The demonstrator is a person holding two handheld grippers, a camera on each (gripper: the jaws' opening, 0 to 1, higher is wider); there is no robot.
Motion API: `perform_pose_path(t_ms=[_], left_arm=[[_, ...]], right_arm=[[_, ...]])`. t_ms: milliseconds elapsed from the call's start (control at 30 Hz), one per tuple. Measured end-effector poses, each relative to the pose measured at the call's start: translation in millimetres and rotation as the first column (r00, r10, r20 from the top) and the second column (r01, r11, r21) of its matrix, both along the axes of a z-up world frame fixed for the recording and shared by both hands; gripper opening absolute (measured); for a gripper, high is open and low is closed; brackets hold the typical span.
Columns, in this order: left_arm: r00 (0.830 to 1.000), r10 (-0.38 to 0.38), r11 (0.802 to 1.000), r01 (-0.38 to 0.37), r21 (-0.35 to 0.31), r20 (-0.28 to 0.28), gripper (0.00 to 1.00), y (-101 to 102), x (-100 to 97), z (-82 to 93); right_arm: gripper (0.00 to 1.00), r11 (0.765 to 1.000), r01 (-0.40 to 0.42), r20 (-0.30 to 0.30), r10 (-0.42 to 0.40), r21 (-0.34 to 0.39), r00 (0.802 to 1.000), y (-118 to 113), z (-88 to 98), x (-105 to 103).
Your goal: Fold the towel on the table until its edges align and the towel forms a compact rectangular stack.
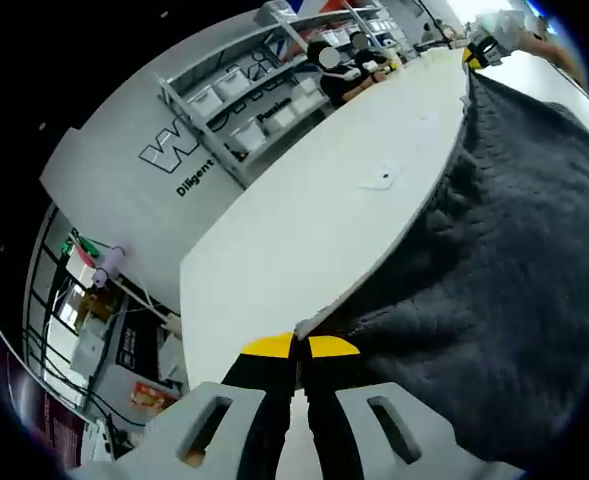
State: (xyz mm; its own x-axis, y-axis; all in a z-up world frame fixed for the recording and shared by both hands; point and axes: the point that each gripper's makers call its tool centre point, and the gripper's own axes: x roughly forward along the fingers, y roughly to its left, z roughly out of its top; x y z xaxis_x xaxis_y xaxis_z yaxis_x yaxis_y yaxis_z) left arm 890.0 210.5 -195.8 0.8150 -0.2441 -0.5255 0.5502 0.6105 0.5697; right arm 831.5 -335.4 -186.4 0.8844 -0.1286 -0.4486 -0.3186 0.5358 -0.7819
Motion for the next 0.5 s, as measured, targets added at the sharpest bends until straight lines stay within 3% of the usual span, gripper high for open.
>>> perform_pose_path(t_ms=[333,500], left_arm=[[1.000,0.002,0.999,-0.003,-0.038,-0.015,0.02,-2.6,5.0,-12.1],[1.000,-0.020,0.999,0.020,-0.034,-0.001,0.04,-6.8,5.2,-11.9]], right_arm=[[0.03,0.999,0.018,0.009,-0.019,0.031,1.000,0.2,-19.8,9.1],[0.12,0.998,0.036,0.029,-0.038,0.058,0.999,-2.0,-20.6,6.0]])
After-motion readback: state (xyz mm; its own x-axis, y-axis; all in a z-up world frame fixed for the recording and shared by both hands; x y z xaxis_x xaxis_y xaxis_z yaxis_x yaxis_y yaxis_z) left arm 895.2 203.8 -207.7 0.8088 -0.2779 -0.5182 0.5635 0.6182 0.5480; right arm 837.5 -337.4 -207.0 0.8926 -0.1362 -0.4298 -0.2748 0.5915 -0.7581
